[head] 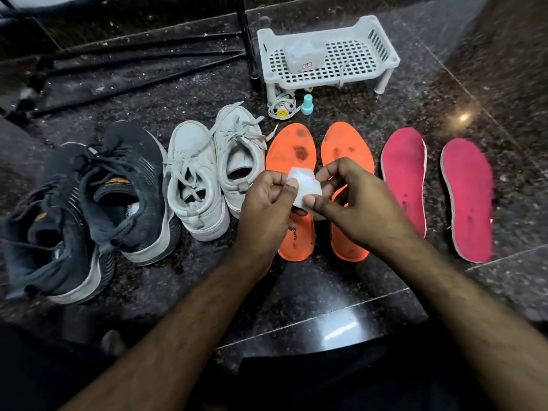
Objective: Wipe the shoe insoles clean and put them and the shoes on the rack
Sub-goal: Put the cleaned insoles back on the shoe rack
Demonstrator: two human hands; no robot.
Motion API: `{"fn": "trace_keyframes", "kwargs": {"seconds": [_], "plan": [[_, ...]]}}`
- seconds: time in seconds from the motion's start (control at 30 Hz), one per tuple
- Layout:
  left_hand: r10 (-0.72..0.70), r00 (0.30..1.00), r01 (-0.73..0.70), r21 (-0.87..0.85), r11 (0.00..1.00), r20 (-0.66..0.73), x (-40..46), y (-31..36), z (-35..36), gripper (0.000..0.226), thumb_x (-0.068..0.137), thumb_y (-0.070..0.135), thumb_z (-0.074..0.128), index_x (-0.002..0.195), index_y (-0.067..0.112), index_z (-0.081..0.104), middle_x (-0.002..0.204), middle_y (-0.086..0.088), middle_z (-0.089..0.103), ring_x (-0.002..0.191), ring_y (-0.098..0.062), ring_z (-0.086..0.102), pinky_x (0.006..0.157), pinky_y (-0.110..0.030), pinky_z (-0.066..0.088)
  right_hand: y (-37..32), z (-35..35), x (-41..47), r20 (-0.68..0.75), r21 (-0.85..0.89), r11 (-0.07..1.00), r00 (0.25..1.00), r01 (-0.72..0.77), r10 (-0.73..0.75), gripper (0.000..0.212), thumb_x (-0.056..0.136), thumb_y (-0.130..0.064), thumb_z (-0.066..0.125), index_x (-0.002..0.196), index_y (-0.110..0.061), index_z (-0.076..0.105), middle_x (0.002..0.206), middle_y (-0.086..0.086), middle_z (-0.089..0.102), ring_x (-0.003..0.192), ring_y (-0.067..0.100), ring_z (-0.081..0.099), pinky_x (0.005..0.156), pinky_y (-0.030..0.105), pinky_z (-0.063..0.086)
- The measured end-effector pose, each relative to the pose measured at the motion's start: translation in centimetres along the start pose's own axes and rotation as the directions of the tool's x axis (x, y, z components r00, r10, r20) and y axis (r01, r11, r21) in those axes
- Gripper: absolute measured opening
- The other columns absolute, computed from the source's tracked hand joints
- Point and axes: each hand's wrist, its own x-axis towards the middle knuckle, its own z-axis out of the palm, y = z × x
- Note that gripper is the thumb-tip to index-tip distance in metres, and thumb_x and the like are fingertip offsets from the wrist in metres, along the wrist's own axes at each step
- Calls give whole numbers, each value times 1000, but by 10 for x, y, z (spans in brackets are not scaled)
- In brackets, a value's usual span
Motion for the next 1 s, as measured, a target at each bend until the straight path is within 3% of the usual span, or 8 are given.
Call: {"fn": "trace_keyframes", "kwargs": {"seconds": [0.1, 0.2, 0.37, 0.5, 0.57, 0.7, 0.9, 1.0], "plan": [[-55, 998, 56, -37, 998, 38, -1, 2, -1, 14, 95, 27, 59, 96, 13, 59, 78, -4, 71, 68, -34, 62, 58, -36, 45, -1, -1, 0, 12, 8, 1000, 1000, 7, -7, 27, 80, -24, 81, 98, -23, 61, 79, -3, 66, 61, 7, 56, 62, 26, 48], [-98, 994, 100, -52, 994, 37, -2, 6, -3, 18, 94, 34, 60, 89, 16, 62, 80, -10, 73, 68, -32, 64, 61, -40, 48, -1, -2, 0, 7, -50, 999, 1000, 21, -21, 24, 80, -24, 81, 93, -24, 61, 77, -3, 67, 62, 10, 60, 63, 33, 50], [-139, 990, 138, -86, 987, -3, -4, 12, -5, 17, 101, 20, 56, 87, 13, 62, 98, -24, 73, 73, -30, 70, 55, -36, 56, -7, -8, -5, -68, -255, 966, 996, 35, -54, 24, 78, -35, 80, 87, -28, 60, 76, -10, 66, 60, 3, 56, 58, 31, 45], [-168, 985, 158, -187, 970, -41, -5, 18, -6, 17, 102, 18, 55, 88, 11, 63, 86, -19, 74, 67, -31, 70, 52, -33, 57, -12, -10, -7, -90, -383, 916, 982, 120, -166, 20, 80, -37, 78, 85, -27, 62, 83, -9, 60, 69, 9, 56, 65, 37, 50], [-168, 985, 156, -211, 965, -40, -5, 20, -6, 16, 101, 17, 55, 90, 10, 63, 84, -16, 74, 66, -29, 70, 54, -33, 59, -13, -10, -6, -78, -382, 907, 971, 181, -226, 18, 81, -35, 77, 88, -28, 63, 89, -9, 57, 74, 11, 56, 66, 37, 50], [-113, 994, 112, -120, 986, 1, -5, 21, -3, 15, 99, 18, 59, 87, 11, 66, 88, -16, 75, 66, -19, 68, 59, -34, 60, -16, -7, -6, -17, -333, 897, 949, 291, -314, 33, 85, -31, 74, 115, -23, 62, 106, -5, 54, 91, 11, 53, 76, 33, 46], [-132, 990, 139, -145, 980, 57, -10, 24, -1, 14, 99, 16, 58, 89, 10, 65, 97, -25, 74, 74, -24, 71, 64, -35, 60, -13, -7, -5, -93, -297, 918, 949, 264, -302, 17, 85, -24, 75, 101, -26, 67, 96, -8, 57, 84, 11, 58, 71, 30, 46], [-135, 989, 145, -181, 973, 62, -10, 25, -2, 13, 100, 15, 57, 90, 10, 63, 89, -20, 74, 77, -27, 71, 61, -33, 60, -14, -9, -5, -103, -289, 916, 942, 279, -319, 12, 86, -22, 75, 96, -26, 69, 93, -12, 53, 80, 8, 56, 68, 29, 46]]}}
